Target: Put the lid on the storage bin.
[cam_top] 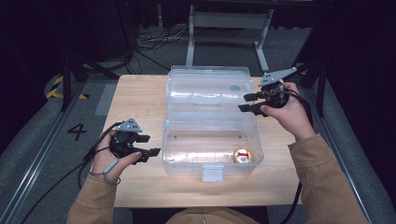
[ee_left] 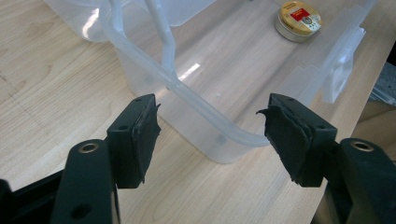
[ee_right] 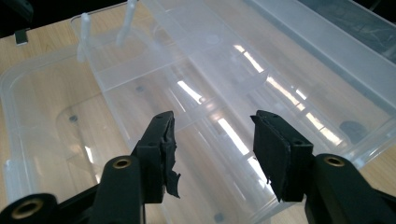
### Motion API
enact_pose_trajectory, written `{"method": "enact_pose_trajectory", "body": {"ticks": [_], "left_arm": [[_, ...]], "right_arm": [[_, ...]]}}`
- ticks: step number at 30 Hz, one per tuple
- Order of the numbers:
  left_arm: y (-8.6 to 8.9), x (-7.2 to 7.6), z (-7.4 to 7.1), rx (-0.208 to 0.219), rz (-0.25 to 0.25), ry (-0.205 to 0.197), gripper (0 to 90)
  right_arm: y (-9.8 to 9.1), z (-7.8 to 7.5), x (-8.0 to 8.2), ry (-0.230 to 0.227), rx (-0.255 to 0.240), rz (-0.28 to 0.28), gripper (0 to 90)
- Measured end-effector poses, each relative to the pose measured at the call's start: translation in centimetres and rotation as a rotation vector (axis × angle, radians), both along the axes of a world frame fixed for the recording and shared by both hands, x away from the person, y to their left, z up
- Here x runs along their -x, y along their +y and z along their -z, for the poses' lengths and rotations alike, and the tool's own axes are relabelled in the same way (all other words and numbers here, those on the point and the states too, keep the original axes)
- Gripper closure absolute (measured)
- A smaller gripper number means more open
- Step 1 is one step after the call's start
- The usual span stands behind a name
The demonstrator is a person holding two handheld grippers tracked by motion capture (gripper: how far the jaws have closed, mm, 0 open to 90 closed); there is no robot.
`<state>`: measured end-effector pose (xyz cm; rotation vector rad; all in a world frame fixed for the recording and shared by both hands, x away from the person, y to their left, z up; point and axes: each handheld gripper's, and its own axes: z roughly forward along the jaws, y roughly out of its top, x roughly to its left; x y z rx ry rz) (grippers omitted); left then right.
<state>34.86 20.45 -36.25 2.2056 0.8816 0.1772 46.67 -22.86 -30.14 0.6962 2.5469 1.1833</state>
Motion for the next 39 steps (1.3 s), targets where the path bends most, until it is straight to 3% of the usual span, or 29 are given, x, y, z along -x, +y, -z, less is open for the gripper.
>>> {"method": "enact_pose_trajectory", "body": {"ticks": [10,20,24,30,39], "left_arm": [[-0.5,0.0,0.2,0.009,0.026,0.0,35.8],[-1.1,-0.1,0.5,0.016,0.049,0.013,35.8],[-1.4,-0.2,0.6,0.014,0.058,0.012,35.8],[-1.8,-0.2,0.8,0.016,0.071,0.016,35.8],[-2.9,-0.1,1.1,0.024,0.114,0.011,36.0]], "right_arm": [[0.4,0.3,-1.7,-0.004,-0.018,-0.001,52.7],[0.8,0.9,-2.6,-0.006,0.034,-0.037,63.8],[1.3,1.1,-2.9,0.02,0.039,-0.06,64.7],[2.0,1.1,-3.1,0.005,0.1,-0.079,73.7],[1.9,1.1,-3.2,0.019,0.095,-0.091,75.0]]}}
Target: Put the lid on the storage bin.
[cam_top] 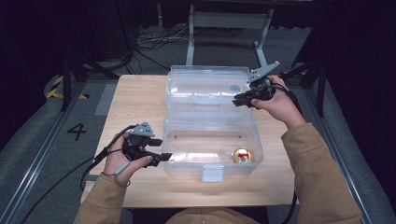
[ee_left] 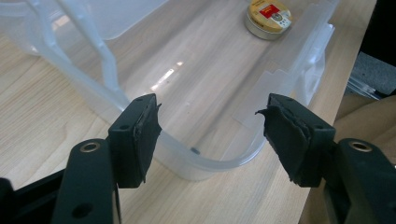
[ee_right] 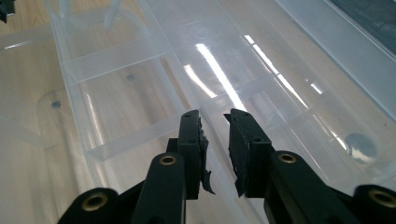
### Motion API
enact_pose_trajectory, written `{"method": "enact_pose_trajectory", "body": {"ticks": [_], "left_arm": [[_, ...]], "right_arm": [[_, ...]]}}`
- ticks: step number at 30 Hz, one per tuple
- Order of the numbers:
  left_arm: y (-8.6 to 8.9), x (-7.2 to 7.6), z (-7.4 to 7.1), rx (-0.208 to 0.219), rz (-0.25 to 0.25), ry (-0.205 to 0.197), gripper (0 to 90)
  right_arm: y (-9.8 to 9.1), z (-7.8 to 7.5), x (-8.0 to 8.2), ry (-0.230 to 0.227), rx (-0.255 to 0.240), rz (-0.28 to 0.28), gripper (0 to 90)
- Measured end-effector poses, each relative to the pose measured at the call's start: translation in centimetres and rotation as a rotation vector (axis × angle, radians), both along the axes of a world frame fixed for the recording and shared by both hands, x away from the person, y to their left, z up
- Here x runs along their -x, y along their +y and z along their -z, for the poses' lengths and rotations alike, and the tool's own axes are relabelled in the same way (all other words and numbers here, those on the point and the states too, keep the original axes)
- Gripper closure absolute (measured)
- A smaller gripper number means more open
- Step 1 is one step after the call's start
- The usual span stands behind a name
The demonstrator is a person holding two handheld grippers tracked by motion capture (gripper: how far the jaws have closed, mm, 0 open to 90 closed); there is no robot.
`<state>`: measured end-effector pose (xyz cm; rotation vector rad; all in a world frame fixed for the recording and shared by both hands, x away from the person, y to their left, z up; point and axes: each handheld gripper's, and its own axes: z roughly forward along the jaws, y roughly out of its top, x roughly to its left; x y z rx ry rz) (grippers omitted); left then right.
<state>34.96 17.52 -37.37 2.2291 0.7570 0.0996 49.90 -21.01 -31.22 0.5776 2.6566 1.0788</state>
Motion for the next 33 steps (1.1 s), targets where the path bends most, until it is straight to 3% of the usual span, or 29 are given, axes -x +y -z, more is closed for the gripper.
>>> {"method": "enact_pose_trajectory", "body": {"ticks": [9,11,21,33], "left_arm": [[-1.7,0.2,0.5,0.003,0.064,0.011,36.4],[-2.3,0.3,0.8,0.001,0.1,0.022,38.3],[-3.7,0.2,2.0,-0.011,0.18,0.06,48.7],[-5.2,0.0,4.0,-0.097,0.24,0.079,64.4]], "right_arm": [[0.0,0.0,0.1,-0.009,0.002,0.0,74.9],[0.0,0.0,0.1,-0.01,0.002,0.004,74.9],[0.0,0.1,0.2,-0.012,0.001,0.009,74.7],[0.0,0.1,0.3,-0.019,0.001,0.016,74.1]]}}
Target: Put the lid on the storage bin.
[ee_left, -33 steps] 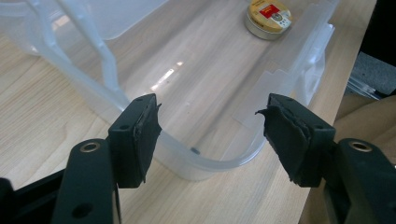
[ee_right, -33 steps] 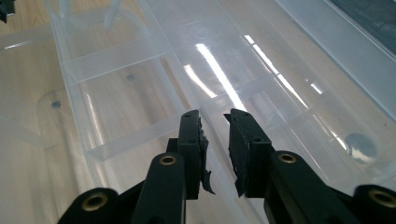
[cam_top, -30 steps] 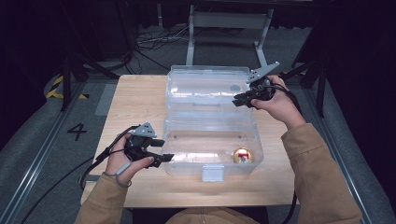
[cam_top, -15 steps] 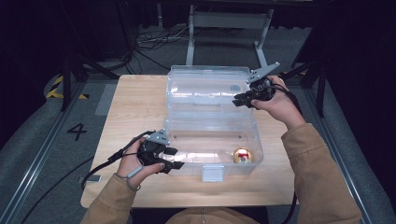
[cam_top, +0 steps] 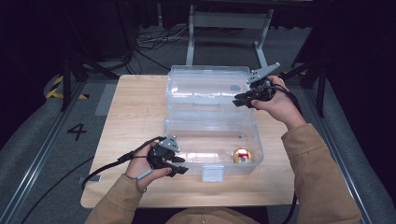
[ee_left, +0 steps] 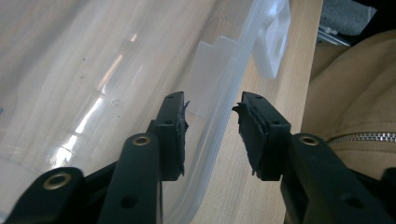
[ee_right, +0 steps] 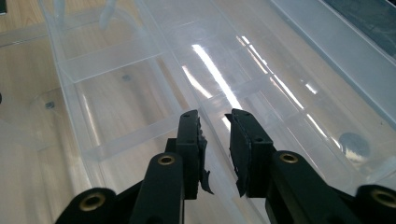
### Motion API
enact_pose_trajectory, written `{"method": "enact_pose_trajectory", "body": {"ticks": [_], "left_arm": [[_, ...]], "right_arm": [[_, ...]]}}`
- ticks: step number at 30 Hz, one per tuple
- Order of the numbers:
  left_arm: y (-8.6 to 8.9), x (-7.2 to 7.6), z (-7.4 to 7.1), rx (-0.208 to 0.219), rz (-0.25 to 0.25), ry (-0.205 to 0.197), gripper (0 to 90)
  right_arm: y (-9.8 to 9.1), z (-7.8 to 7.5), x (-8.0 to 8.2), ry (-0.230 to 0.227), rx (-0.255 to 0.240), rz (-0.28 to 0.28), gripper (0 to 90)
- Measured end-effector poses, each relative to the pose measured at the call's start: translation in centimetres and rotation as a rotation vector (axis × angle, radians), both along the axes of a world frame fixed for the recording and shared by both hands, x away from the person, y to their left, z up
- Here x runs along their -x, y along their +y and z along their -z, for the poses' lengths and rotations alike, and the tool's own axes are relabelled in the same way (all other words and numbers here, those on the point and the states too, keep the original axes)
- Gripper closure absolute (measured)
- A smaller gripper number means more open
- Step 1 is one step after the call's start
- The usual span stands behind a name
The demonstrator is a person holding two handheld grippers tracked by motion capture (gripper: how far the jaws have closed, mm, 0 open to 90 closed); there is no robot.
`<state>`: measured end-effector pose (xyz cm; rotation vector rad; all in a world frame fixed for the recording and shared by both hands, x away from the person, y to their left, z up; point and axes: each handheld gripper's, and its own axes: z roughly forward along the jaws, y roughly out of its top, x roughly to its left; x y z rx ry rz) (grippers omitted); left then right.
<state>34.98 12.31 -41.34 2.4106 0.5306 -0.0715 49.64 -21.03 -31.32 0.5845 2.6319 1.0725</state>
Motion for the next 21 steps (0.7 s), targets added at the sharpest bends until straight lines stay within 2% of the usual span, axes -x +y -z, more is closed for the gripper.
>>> {"method": "enact_pose_trajectory", "body": {"ticks": [5,16,21], "left_arm": [[-0.06,-0.09,0.18,-0.017,-0.006,-0.012,74.6],[-0.12,-0.04,0.21,-0.025,0.005,-0.028,75.1],[-0.09,-0.05,0.23,-0.022,0.003,-0.022,75.0]], "right_arm": [[-0.02,0.0,0.01,0.001,0.0,-0.003,74.3],[0.12,-0.12,0.46,-0.002,0.001,-0.007,75.0],[0.22,-0.21,0.99,-0.009,0.002,-0.002,74.9]]}}
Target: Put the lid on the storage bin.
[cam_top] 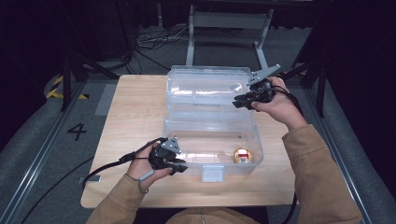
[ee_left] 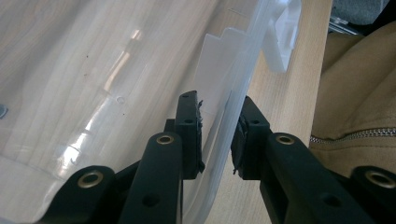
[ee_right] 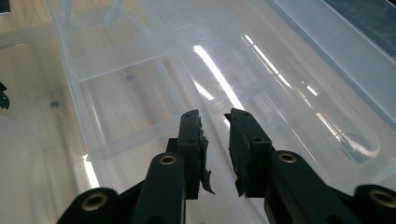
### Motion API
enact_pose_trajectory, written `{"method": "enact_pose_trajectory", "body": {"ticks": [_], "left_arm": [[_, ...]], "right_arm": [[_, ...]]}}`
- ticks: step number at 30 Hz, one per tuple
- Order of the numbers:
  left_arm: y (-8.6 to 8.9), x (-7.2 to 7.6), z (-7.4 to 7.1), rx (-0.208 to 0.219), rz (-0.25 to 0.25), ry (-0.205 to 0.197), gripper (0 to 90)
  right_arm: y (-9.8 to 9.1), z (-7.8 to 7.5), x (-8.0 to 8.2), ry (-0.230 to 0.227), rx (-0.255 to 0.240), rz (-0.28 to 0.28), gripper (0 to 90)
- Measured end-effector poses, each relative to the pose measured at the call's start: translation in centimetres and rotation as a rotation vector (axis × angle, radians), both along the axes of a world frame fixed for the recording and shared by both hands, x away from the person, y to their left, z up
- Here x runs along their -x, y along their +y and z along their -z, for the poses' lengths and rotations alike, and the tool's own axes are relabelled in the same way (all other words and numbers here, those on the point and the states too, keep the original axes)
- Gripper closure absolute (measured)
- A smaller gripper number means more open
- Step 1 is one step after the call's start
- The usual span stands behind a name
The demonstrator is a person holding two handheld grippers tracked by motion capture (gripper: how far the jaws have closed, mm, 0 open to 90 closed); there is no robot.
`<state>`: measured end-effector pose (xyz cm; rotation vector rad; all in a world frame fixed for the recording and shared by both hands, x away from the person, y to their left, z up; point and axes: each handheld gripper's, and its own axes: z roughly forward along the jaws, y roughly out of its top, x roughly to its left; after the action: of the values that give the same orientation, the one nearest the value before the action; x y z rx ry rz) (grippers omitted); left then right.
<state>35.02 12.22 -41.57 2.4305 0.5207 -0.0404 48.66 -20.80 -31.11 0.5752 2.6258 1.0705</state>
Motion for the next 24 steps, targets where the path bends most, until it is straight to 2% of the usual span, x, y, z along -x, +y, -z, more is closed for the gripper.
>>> {"method": "enact_pose_trajectory", "body": {"ticks": [24], "left_arm": [[-0.1,0.0,0.0,-0.001,-0.046,0.032,73.4]], "right_arm": [[-0.3,-0.8,2.3,-0.011,0.019,-0.057,75.0]]}}
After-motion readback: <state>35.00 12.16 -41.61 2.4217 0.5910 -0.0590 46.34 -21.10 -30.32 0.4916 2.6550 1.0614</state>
